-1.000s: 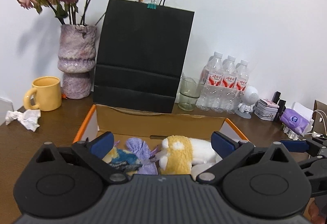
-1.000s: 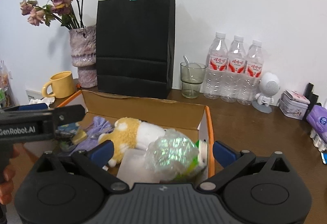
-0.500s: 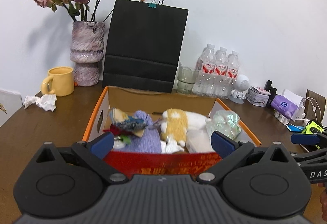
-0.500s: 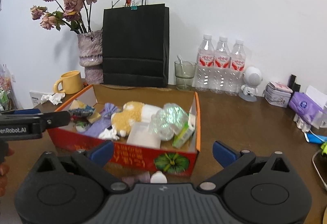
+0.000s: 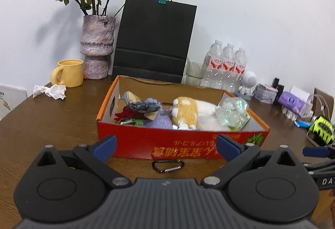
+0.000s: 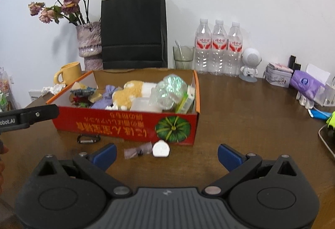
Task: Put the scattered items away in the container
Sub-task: 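Grasp the black carabiner with the left gripper while the right grasps the white earbud, then release the carabiner into the box with the left gripper while the right releases the earbud, then grasp the black candy with the left gripper while the right grasps a clear packet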
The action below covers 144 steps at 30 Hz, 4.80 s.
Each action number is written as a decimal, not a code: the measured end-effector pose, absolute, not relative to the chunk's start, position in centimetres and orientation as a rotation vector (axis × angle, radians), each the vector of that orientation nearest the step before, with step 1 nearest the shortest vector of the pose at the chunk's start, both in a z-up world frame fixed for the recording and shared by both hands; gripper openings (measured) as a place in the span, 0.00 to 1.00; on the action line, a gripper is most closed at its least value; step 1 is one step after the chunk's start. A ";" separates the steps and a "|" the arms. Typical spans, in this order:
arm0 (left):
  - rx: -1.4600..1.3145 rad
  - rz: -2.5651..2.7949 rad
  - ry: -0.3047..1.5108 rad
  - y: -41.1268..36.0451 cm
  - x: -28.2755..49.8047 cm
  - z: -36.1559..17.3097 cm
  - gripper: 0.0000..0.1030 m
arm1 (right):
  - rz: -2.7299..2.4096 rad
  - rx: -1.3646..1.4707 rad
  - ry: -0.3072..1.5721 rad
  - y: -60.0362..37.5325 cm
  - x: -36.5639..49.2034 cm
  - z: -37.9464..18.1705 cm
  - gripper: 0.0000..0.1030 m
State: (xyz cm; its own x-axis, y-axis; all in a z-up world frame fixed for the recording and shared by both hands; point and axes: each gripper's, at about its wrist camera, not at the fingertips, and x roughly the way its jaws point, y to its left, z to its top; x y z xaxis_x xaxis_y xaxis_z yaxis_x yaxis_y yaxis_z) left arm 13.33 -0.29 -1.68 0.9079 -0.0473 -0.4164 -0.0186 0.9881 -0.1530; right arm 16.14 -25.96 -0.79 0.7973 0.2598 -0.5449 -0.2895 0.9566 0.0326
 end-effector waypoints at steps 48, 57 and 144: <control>0.026 0.000 0.655 -3.8 20.2 -7.6 0.51 | 0.419 -0.046 0.699 -24.5 23.1 -6.1 0.25; 0.005 -0.009 0.630 -3.5 19.5 -7.3 0.51 | 0.416 -0.025 0.689 -25.0 22.7 -5.9 0.25; -0.111 0.015 0.498 -1.9 16.2 -2.1 1.00 | 0.321 -0.076 0.556 -24.9 18.7 0.8 0.97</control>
